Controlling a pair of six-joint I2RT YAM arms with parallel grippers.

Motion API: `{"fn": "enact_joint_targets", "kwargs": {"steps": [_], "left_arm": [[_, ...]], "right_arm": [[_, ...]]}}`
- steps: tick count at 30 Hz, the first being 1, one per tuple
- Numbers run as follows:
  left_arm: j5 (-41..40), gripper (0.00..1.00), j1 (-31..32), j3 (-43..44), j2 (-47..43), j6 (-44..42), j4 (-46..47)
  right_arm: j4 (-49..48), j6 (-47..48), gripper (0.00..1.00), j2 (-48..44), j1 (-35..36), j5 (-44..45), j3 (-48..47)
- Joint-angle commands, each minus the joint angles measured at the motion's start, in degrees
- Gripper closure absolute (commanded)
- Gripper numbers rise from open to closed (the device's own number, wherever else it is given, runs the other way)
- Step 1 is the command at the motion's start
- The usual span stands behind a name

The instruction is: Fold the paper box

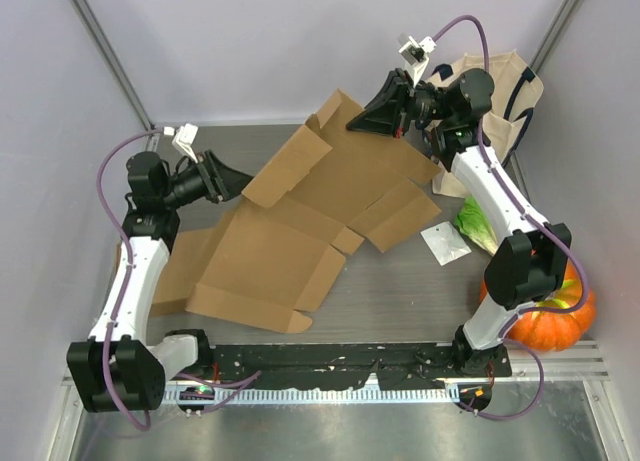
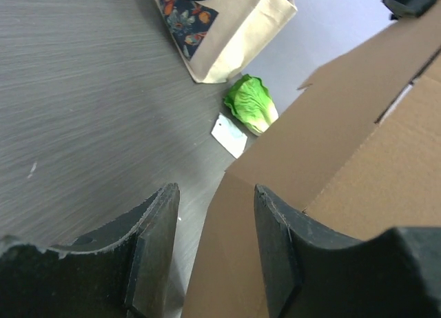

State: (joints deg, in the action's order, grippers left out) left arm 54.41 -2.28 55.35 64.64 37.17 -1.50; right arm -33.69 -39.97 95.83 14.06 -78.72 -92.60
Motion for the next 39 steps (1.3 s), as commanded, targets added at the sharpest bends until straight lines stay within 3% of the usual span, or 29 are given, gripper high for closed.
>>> {"fn": "enact_joint_targets", "kwargs": {"steps": [1, 7, 9, 10, 11, 12, 13, 14, 15, 16, 19, 24, 27, 29, 34, 37, 39], "left_arm": [[4.82, 0.48, -0.18, -3.57, -4.07, 3.79, 7.38], [5.71, 0.44, -0.18, -8.33, -8.21, 7.39, 11.26], [3.78, 0.42, -0.26, -8.16, -9.70, 5.56, 8.90], [-0.58, 0.42, -0.26, -7.11, -10.32, 4.85, 4.79], [-3.67, 0.42, -0.18, -6.40, -11.63, 3.97, 2.05], [-7.18, 0.42, -0.26, -5.70, -12.34, 3.70, -1.02], [-11.30, 0.41, -0.18, -5.69, -13.13, 3.96, -0.88], [-11.61, 0.39, -0.18, -5.69, -14.10, 4.23, -0.01], [-11.26, 0.37, -0.26, -5.78, -14.19, 4.66, 1.22], [-9.78, 0.36, -0.26, -5.70, -14.02, 5.10, 2.80], [-5.30, 0.35, -0.18, -6.39, -12.17, 7.90, 6.31], [1.74, 0.34, -0.35, -13.76, -11.82, 19.42, 26.49], [4.64, 0.33, -0.18, -15.18, -11.91, 23.65, 31.37], [6.05, 0.33, -0.26, -15.27, -12.17, 23.22, 31.21], [3.33, 0.38, -0.26, -12.73, -12.00, 12.77, 15.31], [0.36, 0.52, 0.35, -11.15, -10.86, 8.64, 10.57], [-1.50, 0.56, 1.49, -9.48, -9.71, 4.78, 5.81]], "right_arm": [[-16.84, -13.47, 0.99, 1.02, -0.62, -0.38, -0.22], [-14.13, -12.60, 0.99, 1.11, -1.05, 1.02, -0.30], [-4.59, -5.69, 0.99, 0.59, -1.41, 3.64, -0.74], [3.81, 0.53, 0.99, -0.20, -1.58, 5.40, -1.61], [33.92, 25.04, 0.99, -0.99, -1.32, 9.33, -7.97], [47.88, 33.90, 0.99, -0.48, -0.54, 14.24, -12.04], [54.98, 37.82, 0.99, 0.31, 0.08, 16.29, -15.04], [51.48, 36.12, 0.99, 0.67, 0.09, 13.53, -14.29], [44.75, 26.44, 0.99, -0.37, -0.18, 12.46, -11.75], [40.94, 26.52, 0.99, -1.34, -0.18, 12.97, -9.73], [40.11, 25.55, 0.99, -2.32, -0.27, 11.05, -9.35], [40.46, 26.25, 0.99, -4.16, -1.23, 11.74, -8.74], [40.55, 26.17, 0.99, -4.16, -1.84, 11.66, -9.00], [40.55, 25.99, 0.99, -4.07, -1.85, 11.57, -9.53], [39.32, 25.02, 0.99, -4.33, -1.94, 11.31, -9.80], [37.57, 24.06, 0.99, -4.86, -1.85, 11.04, -9.18], [35.46, 21.69, 0.99, -5.48, -1.85, 10.69, -8.04]]}}
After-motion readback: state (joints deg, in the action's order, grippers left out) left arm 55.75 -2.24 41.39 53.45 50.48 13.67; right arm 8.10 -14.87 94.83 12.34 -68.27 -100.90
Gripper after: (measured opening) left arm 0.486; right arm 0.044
